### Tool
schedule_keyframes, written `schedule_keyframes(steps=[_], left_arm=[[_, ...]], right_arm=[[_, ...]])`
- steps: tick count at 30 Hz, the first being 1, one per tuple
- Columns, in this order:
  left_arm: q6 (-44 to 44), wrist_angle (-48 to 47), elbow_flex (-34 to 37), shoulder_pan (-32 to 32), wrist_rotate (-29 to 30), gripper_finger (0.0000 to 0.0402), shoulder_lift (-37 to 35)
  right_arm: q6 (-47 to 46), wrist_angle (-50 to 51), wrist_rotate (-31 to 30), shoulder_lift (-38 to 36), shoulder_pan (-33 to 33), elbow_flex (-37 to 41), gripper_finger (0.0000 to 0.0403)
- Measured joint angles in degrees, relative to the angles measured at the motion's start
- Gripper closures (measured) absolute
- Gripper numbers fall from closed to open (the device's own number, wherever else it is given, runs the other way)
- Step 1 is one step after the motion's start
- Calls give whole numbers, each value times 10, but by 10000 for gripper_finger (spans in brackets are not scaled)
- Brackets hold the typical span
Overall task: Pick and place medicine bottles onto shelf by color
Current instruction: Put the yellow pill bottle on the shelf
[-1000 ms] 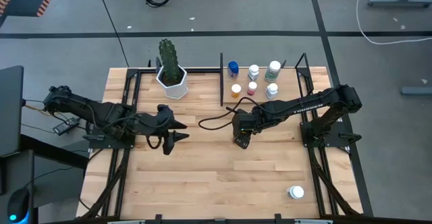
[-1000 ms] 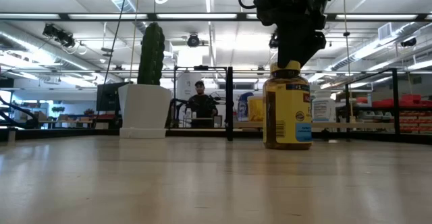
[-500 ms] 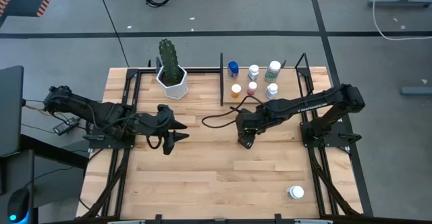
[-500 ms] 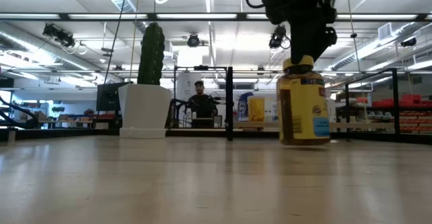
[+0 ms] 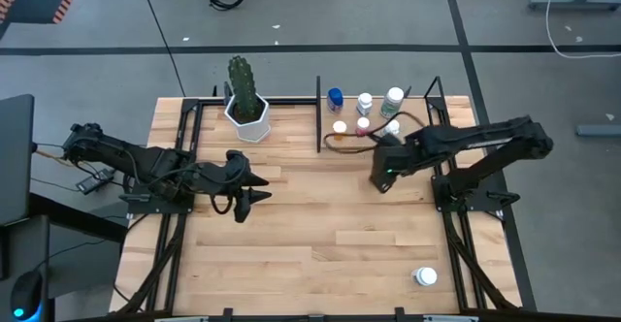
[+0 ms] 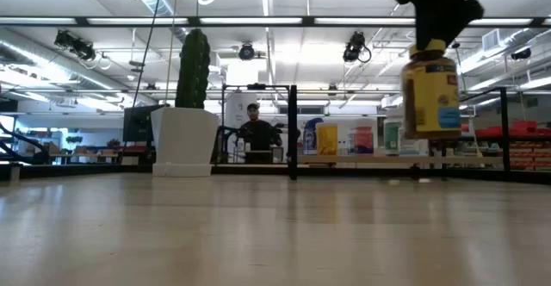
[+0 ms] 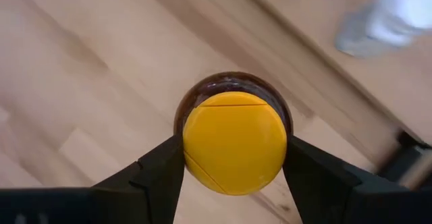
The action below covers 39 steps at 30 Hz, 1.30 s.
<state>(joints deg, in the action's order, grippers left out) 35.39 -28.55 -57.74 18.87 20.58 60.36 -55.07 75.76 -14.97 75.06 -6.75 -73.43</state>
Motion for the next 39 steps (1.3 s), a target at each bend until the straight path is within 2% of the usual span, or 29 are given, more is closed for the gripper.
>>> schedule_keyframes(steps=[7, 11, 15, 20, 23, 31, 35, 39], left_arm=[[-1, -2, 0, 7, 0, 225, 0], [-1, -6, 0, 6, 0, 225, 0], [0, -6, 0, 5, 7, 229, 0], [2, -5, 0, 5, 13, 228, 0], [2, -5, 0, 5, 13, 229, 0], [-1, -6, 0, 5, 13, 230, 0], [-1, -6, 0, 5, 15, 228, 0], [0, -6, 0, 5, 15, 230, 0]], right_arm=[[-59, 111, -15, -59, 32, 0, 166], [-65, 142, -54, -82, 58, 0, 166], [-38, 142, -90, -99, 103, 0, 166], [24, 142, -105, -110, 183, 0, 166], [92, 130, -112, -117, 235, 0, 166], [383, 36, -90, -117, 381, 0, 166], [457, 15, -72, -108, 469, 0, 166], [486, -28, -9, -95, 563, 0, 166]])
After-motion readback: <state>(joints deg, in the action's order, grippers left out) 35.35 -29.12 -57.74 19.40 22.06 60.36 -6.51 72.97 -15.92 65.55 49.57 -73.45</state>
